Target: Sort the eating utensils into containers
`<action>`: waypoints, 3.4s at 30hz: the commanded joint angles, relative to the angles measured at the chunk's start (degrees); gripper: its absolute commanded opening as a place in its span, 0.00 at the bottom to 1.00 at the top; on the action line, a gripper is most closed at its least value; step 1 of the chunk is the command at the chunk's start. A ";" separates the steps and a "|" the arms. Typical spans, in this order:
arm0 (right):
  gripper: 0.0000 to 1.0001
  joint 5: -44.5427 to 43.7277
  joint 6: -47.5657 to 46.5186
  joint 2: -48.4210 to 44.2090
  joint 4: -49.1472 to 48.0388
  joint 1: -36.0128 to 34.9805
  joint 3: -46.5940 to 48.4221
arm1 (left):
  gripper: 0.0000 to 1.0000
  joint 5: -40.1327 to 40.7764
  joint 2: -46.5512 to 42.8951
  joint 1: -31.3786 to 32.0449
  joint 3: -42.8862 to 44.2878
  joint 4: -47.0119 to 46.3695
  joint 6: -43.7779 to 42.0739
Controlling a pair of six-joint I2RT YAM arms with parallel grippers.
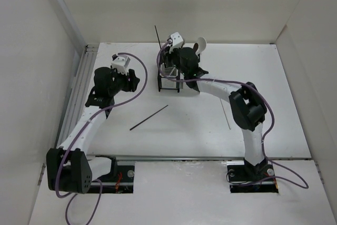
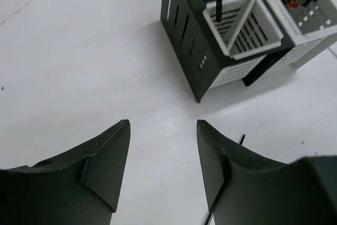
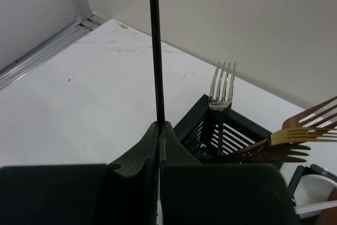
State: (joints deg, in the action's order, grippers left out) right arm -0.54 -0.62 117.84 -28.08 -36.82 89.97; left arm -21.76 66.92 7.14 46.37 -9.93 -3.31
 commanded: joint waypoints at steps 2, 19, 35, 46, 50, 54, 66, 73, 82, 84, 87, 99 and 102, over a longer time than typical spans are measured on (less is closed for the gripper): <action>0.00 -1.40 0.36 -2.00 -9.37 -0.71 -1.72 | 0.50 3.64 -3.02 -0.02 -2.50 2.46 -1.61; 0.35 -3.60 4.23 -9.12 -9.37 -1.85 -16.41 | 0.58 -6.01 4.19 0.60 -0.75 24.15 -25.24; 0.55 -9.92 3.61 -26.60 -9.37 -1.85 -24.93 | 0.64 -6.12 10.96 13.07 -1.37 34.47 -41.42; 0.56 -16.24 1.68 -42.68 -4.53 -4.05 -36.79 | 0.63 7.50 18.95 18.18 -1.55 27.85 -36.68; 0.56 -18.88 1.68 -47.08 -4.00 -4.05 -40.74 | 0.62 8.93 19.57 18.18 -1.54 29.53 -36.68; 0.56 -20.21 1.15 -48.85 -2.95 -4.05 -41.28 | 0.61 8.93 21.14 19.49 -1.55 30.68 -37.29; 0.56 -25.13 -2.18 -52.97 -0.75 -4.05 -42.86 | 0.00 8.93 24.14 23.63 -0.93 32.25 -31.15; 0.57 -30.23 0.16 -55.35 -0.75 -4.05 -45.49 | 0.00 1.46 14.31 21.16 4.77 33.49 -29.56; 0.53 -19.77 6.25 -57.55 4.87 7.28 -47.08 | 0.00 -13.91 7.70 18.45 16.01 27.01 -25.27; 0.53 -18.28 6.25 -57.55 4.87 8.34 -47.08 | 0.00 -19.34 7.70 16.78 17.43 20.69 -21.84; 0.53 -17.05 6.25 -55.89 4.87 10.62 -46.39 | 0.00 -21.04 10.33 15.37 18.58 0.94 -11.92; 0.50 -18.27 5.72 -52.80 11.89 16.60 -44.71 | 0.00 -15.08 32.92 11.76 25.18 -47.69 15.34; 0.50 -19.50 5.72 -53.42 15.67 17.83 -44.18 | 0.00 -12.62 36.70 11.76 24.04 -52.62 18.94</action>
State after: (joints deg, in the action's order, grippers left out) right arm -18.17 4.80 65.80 -15.42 -20.14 42.87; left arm -36.42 103.70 18.83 71.46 -47.70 8.40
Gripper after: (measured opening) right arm 0.499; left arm 0.024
